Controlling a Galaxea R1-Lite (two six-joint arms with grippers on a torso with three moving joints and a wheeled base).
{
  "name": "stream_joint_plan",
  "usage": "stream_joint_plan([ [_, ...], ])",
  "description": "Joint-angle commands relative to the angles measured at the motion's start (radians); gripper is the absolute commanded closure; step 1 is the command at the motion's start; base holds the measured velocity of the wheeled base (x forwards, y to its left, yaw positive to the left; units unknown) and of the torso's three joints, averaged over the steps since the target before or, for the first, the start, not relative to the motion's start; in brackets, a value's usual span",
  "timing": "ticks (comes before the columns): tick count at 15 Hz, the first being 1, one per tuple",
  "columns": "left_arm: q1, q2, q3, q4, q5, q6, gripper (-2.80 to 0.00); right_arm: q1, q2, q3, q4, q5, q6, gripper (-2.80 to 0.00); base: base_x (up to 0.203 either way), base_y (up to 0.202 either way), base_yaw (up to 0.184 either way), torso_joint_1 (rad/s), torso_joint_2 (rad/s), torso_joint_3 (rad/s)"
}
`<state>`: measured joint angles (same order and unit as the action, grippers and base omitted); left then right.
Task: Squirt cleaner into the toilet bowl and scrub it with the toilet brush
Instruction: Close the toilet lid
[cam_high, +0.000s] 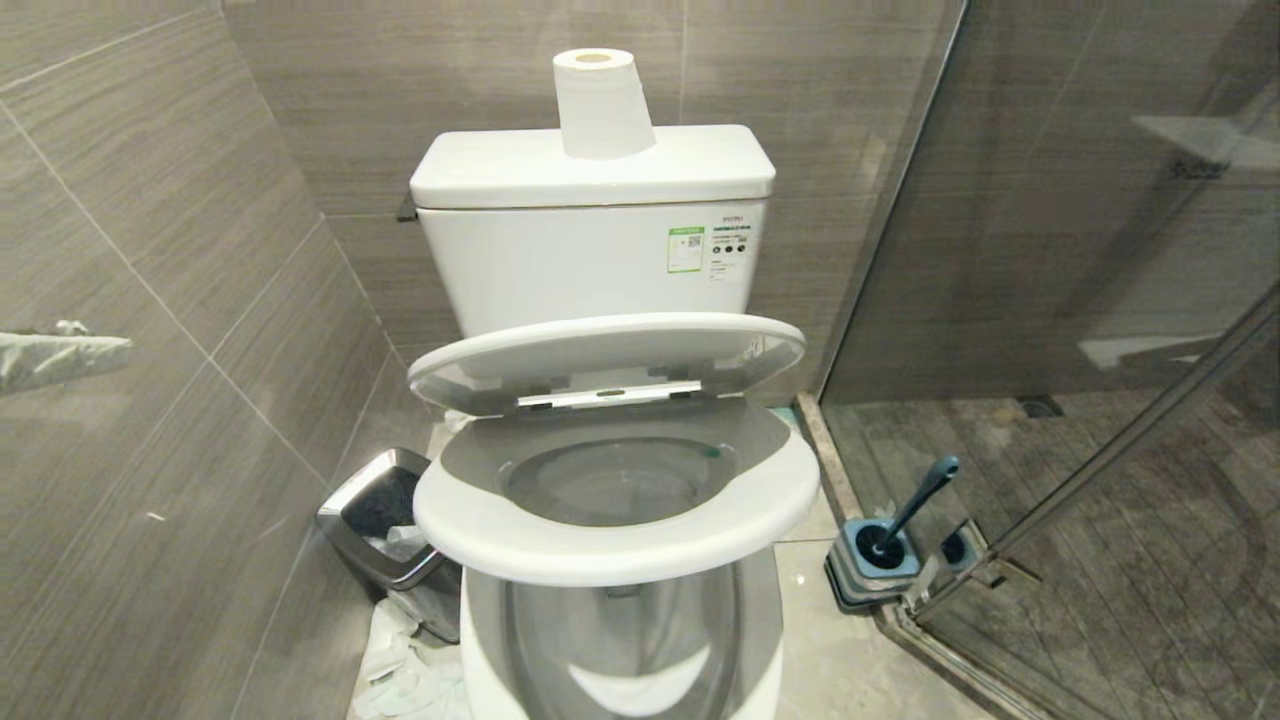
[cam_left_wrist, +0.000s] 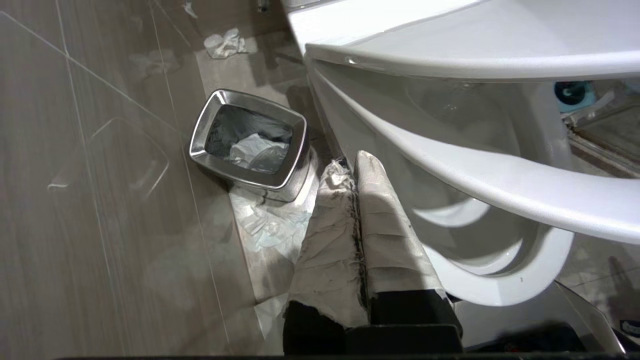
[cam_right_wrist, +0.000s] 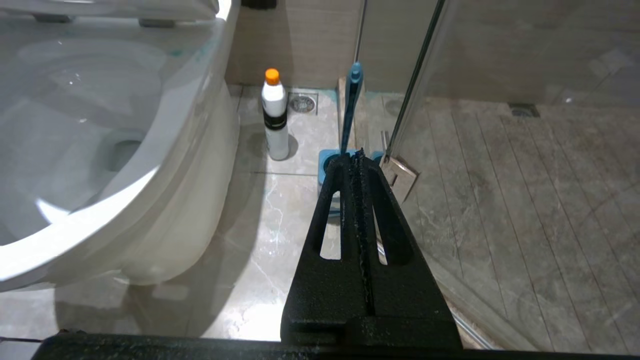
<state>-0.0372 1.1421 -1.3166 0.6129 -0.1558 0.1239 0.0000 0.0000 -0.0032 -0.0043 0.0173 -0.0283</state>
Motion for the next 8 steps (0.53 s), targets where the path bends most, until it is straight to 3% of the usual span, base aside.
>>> stream_joint_plan([
  [1,-0.03,0.001,-0.002,0.016,-0.004,0.001,0.0,0.0,0.002,0.0,0.0,0.001,-0.001,0.0,0.0,0.0,0.0,0.006,0.01,0.085],
  [3,-0.069,0.022,-0.044,0.057,-0.003,0.003,0.0,0.0,0.002,0.0,0.0,0.001,-0.001,0.0,0.0,0.0,0.0,0.003,0.0,0.039],
  [6,-0.15,0.041,-0.13,0.229,-0.001,-0.005,0.0,0.0,0.002,0.0,0.0,0.0,-0.001,0.0,0.0,0.0,0.0,0.0,0.0,0.0],
  [8,-0.151,0.045,-0.12,0.148,0.0,-0.034,0.0,0.0,0.002,0.0,0.0,0.001,-0.001,0.0,0.0,0.0,0.0,0.0,0.0,0.0],
])
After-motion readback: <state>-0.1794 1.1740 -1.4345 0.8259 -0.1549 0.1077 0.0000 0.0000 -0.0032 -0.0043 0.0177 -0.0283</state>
